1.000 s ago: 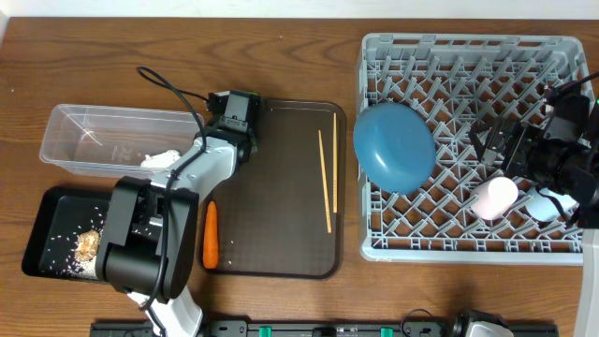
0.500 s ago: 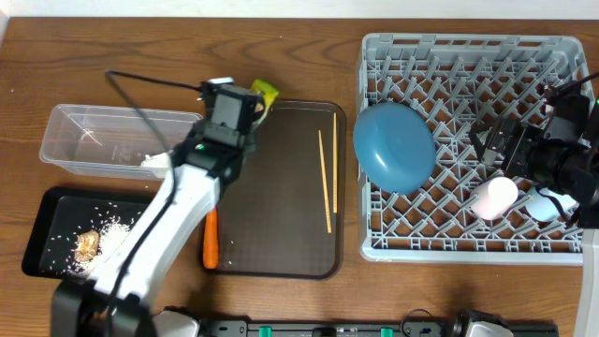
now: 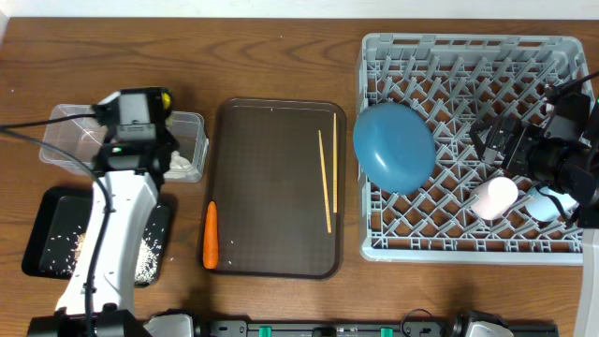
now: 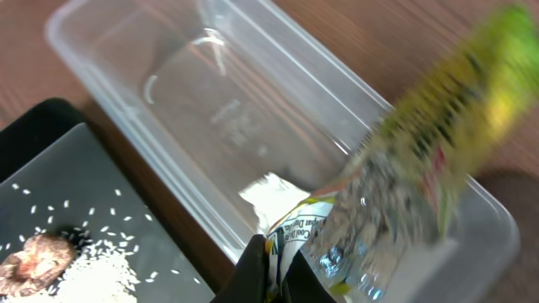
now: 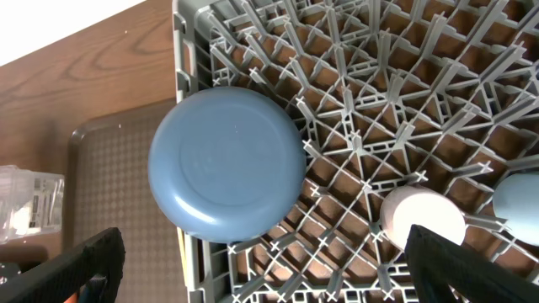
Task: Sort waste into correct bins and load items into the dishwasher rack
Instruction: 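Carry the wrapper and tissue left and drop into the clear bin, then grasp the orange carrot on the brown tray with the left gripper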
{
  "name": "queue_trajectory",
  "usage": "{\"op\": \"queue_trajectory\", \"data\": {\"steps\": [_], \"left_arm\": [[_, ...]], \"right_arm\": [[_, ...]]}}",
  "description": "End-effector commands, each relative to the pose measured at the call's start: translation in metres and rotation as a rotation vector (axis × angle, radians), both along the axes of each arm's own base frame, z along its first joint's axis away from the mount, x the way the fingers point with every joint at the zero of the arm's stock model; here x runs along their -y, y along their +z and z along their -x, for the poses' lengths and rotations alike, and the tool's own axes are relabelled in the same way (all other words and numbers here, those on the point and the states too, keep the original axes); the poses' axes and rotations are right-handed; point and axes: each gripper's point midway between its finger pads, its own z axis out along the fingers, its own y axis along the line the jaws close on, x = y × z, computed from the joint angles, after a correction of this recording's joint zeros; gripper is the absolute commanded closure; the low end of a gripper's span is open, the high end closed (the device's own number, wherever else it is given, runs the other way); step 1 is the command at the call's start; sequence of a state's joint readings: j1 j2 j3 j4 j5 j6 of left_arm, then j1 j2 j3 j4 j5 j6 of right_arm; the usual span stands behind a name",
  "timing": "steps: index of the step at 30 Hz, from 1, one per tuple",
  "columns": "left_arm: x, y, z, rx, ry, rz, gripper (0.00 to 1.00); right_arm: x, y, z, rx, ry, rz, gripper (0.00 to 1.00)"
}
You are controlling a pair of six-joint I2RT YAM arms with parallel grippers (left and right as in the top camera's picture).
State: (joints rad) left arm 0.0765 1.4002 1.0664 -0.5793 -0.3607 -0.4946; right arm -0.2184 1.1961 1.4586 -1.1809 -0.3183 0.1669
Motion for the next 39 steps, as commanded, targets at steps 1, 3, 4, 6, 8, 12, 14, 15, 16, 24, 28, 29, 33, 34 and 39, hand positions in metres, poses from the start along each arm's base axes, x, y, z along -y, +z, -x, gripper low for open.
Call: {"op": "queue_trajectory", "data": {"steps": [1,3,4,6,8,12,14,15,16,24,28,29,33,34,39], "left_arm": [[-0.014,-0.010,0.003,-0.018,0.053,0.022,0.94],[-0.015,-0.016,0.005,-0.021,0.094,0.044,0.94],[-0.015,-0.020,0.007,-0.020,0.126,0.063,0.94],[-0.014,-0.027,0.010,-0.017,0.192,0.104,0.94],[-0.013,-0.034,0.014,-0.014,0.263,0.138,0.94],[-0.013,-0.040,0.015,0.039,0.396,0.203,0.94],[-0.013,-0.039,0.011,0.076,0.435,0.228,0.86],[-0.013,-0.037,0.007,0.094,0.430,0.232,0.83],[-0.011,-0.035,-0.001,0.114,0.401,0.237,0.78],[0.005,-0.028,-0.012,0.043,0.113,0.207,0.50],[0.011,-0.021,-0.011,0.049,0.068,0.223,0.48],[0.017,-0.021,-0.011,0.036,0.021,0.234,0.48],[0.053,-0.017,-0.005,-0.039,-0.267,0.255,0.43],[0.060,-0.017,0.002,-0.067,-0.305,0.256,0.40],[0.099,-0.022,0.056,-0.258,-0.435,0.300,0.24]], "right_arm": [[-0.003,0.002,-0.001,0.007,0.015,0.003,0.01],[-0.003,0.002,-0.001,0.007,0.015,0.003,0.01],[-0.003,0.002,-0.001,0.007,0.015,0.003,0.01],[-0.003,0.001,-0.001,0.006,0.015,0.003,0.01],[-0.004,0.001,0.000,0.002,0.015,0.002,0.01],[-0.004,-0.001,0.002,-0.009,0.015,0.000,0.01],[-0.004,-0.001,0.002,-0.010,0.015,0.000,0.01],[-0.004,-0.001,0.002,-0.010,0.015,0.000,0.01],[-0.004,-0.001,0.002,-0.010,0.015,0.000,0.01],[-0.004,0.000,0.001,-0.006,0.015,0.000,0.01],[-0.004,0.000,0.001,-0.006,0.015,0.000,0.01],[-0.004,0.000,0.001,-0.007,0.015,0.000,0.01],[-0.004,-0.001,0.002,-0.012,0.015,-0.001,0.01],[-0.004,-0.001,0.002,-0.011,0.015,0.000,0.01],[-0.003,0.001,-0.001,0.003,0.015,0.003,0.01]]}}
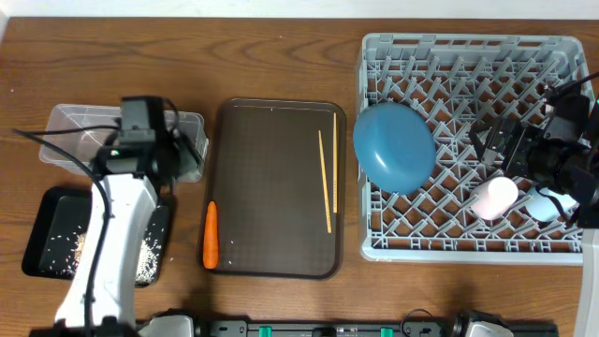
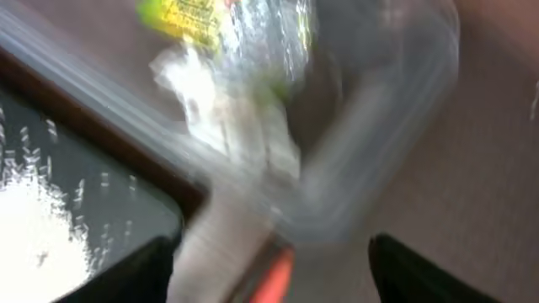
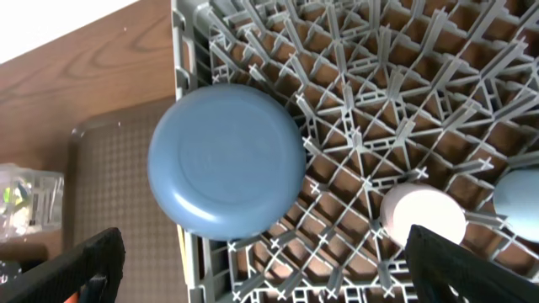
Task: Sort waste into correct bins and load items into the dishwasher rack
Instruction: 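Grasp the orange carrot on the brown tray with the left gripper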
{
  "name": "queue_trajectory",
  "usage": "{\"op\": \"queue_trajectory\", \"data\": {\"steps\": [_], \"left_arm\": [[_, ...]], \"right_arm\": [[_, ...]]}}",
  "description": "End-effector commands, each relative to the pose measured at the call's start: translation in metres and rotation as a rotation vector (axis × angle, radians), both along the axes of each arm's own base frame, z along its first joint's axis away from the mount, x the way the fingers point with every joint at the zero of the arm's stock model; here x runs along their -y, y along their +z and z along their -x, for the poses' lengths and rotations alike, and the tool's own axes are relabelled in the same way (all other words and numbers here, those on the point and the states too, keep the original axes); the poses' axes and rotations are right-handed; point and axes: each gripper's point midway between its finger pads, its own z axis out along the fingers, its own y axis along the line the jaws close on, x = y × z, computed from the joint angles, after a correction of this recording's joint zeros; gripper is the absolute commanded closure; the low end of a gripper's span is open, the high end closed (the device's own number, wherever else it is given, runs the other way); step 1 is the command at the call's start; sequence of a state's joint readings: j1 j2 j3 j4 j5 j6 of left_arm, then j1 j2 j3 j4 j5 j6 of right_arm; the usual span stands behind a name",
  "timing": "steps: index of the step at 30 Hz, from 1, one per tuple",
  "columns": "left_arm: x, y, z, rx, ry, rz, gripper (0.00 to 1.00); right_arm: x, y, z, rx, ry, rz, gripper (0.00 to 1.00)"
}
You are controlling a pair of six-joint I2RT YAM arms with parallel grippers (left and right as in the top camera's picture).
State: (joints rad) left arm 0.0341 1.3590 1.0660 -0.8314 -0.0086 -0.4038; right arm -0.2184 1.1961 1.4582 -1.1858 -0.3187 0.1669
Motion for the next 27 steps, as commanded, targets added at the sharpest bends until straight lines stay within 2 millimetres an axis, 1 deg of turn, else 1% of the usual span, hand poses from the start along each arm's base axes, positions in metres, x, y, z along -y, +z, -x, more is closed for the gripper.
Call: {"op": "queue_trajectory", "data": {"steps": [1,5,9,11,13,15,17,20,23,26,27], "left_arm": [[0.030,0.003,0.022,-0.058,-0.181,0.025,0.23],[0.049,-0.011,0.054,-0.193,-0.264,0.009,0.25],[0.058,-0.031,0.077,-0.294,-0.327,-0.026,0.43],[0.060,-0.044,0.087,-0.332,-0.344,-0.034,0.44],[0.054,-0.057,0.096,-0.365,-0.345,-0.064,0.43],[0.050,-0.065,0.099,-0.373,-0.328,-0.082,0.42],[0.049,-0.072,0.099,-0.365,-0.327,-0.087,0.37],[0.049,-0.083,0.098,-0.344,-0.293,-0.078,0.34],[0.050,-0.094,0.096,-0.321,-0.292,-0.076,0.34],[0.049,-0.102,0.101,-0.325,-0.292,-0.076,0.35],[0.048,-0.104,0.103,-0.333,-0.292,-0.077,0.38]], "right_arm": [[-0.003,0.002,-0.002,0.011,0.015,0.005,0.01],[-0.003,0.004,-0.004,0.022,0.015,0.007,0.01],[-0.003,0.004,-0.004,0.021,0.015,0.007,0.01],[-0.003,0.003,-0.003,0.019,0.015,0.006,0.01],[-0.003,0.003,-0.003,0.018,0.015,0.006,0.01],[-0.003,0.003,-0.003,0.018,0.015,0.006,0.01],[-0.003,0.003,-0.003,0.019,0.015,0.006,0.01],[-0.003,0.003,-0.003,0.019,0.015,0.006,0.01],[-0.003,0.003,-0.003,0.019,0.015,0.007,0.01],[-0.003,0.003,-0.003,0.019,0.015,0.007,0.01],[-0.003,0.003,-0.003,0.019,0.015,0.007,0.01]]}}
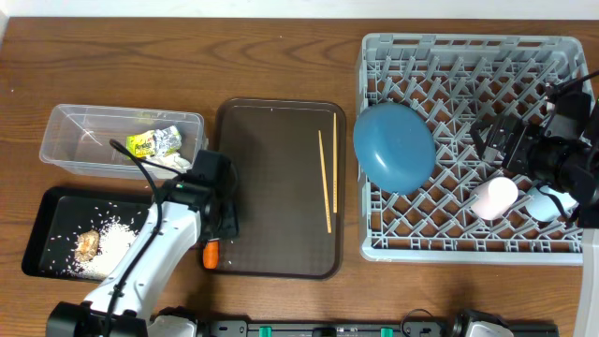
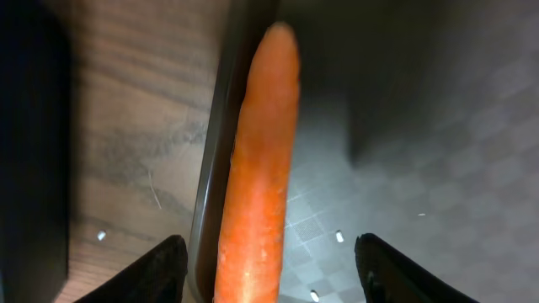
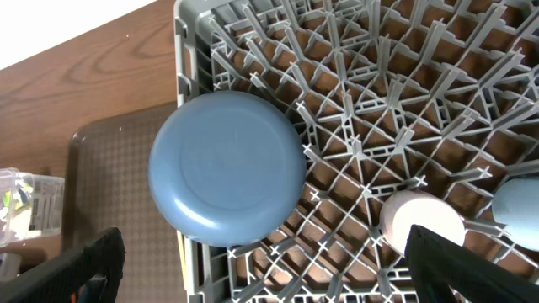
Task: Sort waste into correct bins and load items into the dishwasher rack
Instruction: 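Grasp the orange carrot on the brown tray with the left gripper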
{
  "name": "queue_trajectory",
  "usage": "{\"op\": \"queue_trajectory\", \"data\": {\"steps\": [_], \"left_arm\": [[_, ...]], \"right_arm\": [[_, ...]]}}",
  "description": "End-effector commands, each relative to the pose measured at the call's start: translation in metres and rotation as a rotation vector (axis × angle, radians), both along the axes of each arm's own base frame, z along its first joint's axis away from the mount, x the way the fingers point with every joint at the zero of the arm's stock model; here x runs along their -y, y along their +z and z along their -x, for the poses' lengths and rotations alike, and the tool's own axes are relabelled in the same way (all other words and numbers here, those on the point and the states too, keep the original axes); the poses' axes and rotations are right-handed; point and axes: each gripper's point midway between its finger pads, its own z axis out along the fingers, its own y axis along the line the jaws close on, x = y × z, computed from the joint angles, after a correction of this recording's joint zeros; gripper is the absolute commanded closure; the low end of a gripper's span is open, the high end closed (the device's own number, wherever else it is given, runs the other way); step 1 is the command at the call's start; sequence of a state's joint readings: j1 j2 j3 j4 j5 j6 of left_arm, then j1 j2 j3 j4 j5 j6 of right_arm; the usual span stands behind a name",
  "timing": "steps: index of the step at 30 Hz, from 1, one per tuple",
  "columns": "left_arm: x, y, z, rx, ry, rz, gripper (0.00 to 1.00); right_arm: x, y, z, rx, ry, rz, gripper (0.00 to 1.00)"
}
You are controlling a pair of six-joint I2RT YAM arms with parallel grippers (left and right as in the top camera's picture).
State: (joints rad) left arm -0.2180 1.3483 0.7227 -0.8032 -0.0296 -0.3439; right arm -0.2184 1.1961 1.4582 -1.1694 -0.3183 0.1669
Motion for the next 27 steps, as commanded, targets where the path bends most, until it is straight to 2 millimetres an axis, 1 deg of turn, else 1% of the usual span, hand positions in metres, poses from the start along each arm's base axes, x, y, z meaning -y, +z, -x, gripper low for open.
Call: {"op": "queue_trajectory", "data": {"steps": [1,2,3,4,9,12,16,19,22,24,27], "left_arm": [[-0.005,-0.009,0.011,-0.033,0.010,-0.023,0.39],[-0.005,-0.011,0.014,-0.041,0.010,-0.025,0.40],[-0.006,-0.013,0.016,-0.046,0.010,-0.026,0.44],[-0.006,-0.015,0.018,-0.048,0.010,-0.027,0.45],[-0.004,-0.019,0.015,-0.033,0.006,-0.014,0.46],[-0.004,-0.022,0.016,-0.028,0.005,-0.010,0.50],[-0.002,-0.031,0.016,-0.011,0.005,0.003,0.51],[0.006,-0.032,0.013,-0.001,0.003,0.051,0.51],[0.008,-0.032,0.010,0.012,-0.006,0.056,0.51],[0.008,-0.032,0.009,0.016,-0.030,0.056,0.57],[0.009,-0.032,0.006,0.027,-0.044,0.056,0.70]], "right_arm": [[-0.004,0.001,0.000,0.003,0.015,0.003,0.01],[-0.004,0.001,0.000,0.003,0.015,0.003,0.01],[-0.004,0.001,0.000,0.003,0.015,0.003,0.01],[-0.004,0.001,0.000,0.003,0.015,0.003,0.01],[-0.003,0.001,-0.001,0.004,0.015,0.003,0.01],[-0.004,0.001,0.000,0.002,0.015,0.002,0.01],[-0.004,0.001,0.000,0.002,0.015,0.003,0.01],[-0.004,0.001,0.000,0.002,0.015,0.002,0.01],[-0.004,0.001,0.000,0.003,0.015,0.003,0.01],[-0.004,0.001,0.000,0.002,0.015,0.002,0.01],[-0.004,0.001,0.000,0.002,0.015,0.002,0.01]]}}
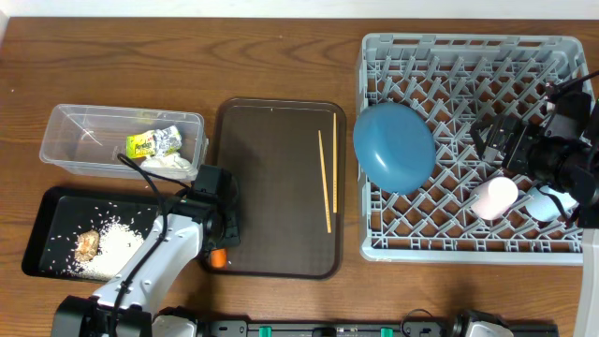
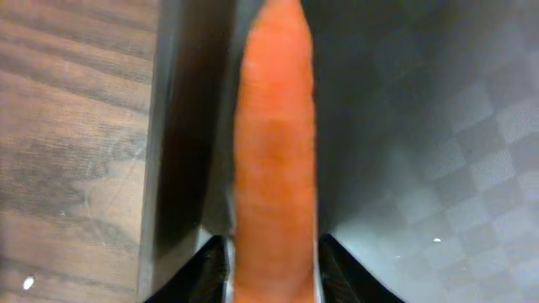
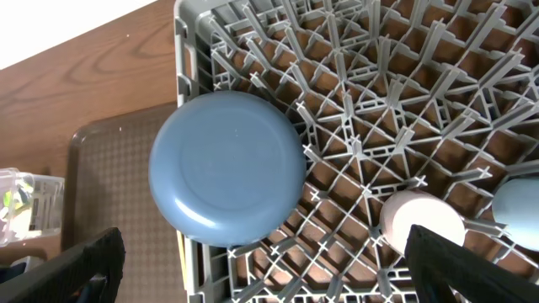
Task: Sort waste into correct bins and load items into the dishwasher rack
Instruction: 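Grasp the orange carrot on the brown tray with the left gripper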
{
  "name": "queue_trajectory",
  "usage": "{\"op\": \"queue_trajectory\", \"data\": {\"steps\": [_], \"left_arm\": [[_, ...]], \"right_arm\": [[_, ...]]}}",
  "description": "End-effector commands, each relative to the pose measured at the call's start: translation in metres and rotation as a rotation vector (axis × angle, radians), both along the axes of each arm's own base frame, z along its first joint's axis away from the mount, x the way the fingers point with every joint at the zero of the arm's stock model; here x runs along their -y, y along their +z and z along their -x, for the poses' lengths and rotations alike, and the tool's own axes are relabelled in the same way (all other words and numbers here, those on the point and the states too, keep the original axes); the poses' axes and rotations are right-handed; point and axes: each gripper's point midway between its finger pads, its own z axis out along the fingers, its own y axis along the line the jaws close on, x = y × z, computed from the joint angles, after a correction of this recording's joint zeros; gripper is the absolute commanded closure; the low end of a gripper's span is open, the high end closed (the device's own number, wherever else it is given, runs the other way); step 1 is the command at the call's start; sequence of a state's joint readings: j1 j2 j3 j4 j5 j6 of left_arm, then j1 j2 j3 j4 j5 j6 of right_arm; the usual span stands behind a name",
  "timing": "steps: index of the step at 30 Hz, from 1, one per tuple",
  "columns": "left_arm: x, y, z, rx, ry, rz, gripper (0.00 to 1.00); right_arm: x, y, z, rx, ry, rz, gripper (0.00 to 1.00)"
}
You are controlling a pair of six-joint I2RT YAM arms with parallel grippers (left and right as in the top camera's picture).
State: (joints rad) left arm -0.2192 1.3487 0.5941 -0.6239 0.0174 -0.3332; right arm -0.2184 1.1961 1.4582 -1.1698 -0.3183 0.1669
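An orange carrot (image 2: 274, 151) lies along the left edge of the brown tray (image 1: 276, 215). My left gripper (image 2: 271, 273) is down over it, and both fingers press its sides, so it is shut on the carrot. From overhead the left gripper (image 1: 217, 227) hides most of the carrot (image 1: 217, 258). Two chopsticks (image 1: 327, 178) lie on the tray's right side. The grey dishwasher rack (image 1: 374, 245) holds an upturned blue bowl (image 1: 393, 147), a white cup (image 1: 493, 197) and a pale blue cup (image 1: 546, 202). My right gripper (image 3: 278, 269) hangs open above the rack.
A clear bin (image 1: 70, 122) at the back left holds a yellow-green wrapper (image 1: 154, 142) and white paper. A black tray (image 1: 42, 215) with rice and a food scrap lies in front of it. The left arm's cable runs over the bin's corner.
My left gripper's fingers stood wide apart on either side of the carrot; now they are closed against it, and the gripper sits a little lower. The right arm has not moved.
First my left gripper held the yellow-green wrapper over the clear bin. Then it was open, with the wrapper lying in the bin. After that it stood open over the carrot at the tray's left edge, and now it grips the carrot. The right gripper stayed open above the rack.
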Motion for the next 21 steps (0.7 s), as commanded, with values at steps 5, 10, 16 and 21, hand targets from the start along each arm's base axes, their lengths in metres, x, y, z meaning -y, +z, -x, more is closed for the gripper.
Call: {"op": "queue_trajectory", "data": {"steps": [5,10,16,21], "left_arm": [[0.000,-0.003,0.002,-0.006,-0.028,-0.007,0.75],[0.000,0.006,-0.002,-0.003,-0.028,-0.006,0.88],[0.004,0.053,-0.021,0.047,-0.026,0.004,0.87],[-0.019,0.076,-0.028,0.116,0.162,-0.045,0.89]], "right_arm": [[-0.004,0.001,0.000,0.001,0.015,0.003,0.01],[-0.004,0.001,0.000,0.002,0.016,0.003,0.01],[-0.004,0.001,-0.001,0.003,0.015,0.003,0.01],[-0.004,0.000,0.001,-0.006,0.015,0.001,0.01]]}}
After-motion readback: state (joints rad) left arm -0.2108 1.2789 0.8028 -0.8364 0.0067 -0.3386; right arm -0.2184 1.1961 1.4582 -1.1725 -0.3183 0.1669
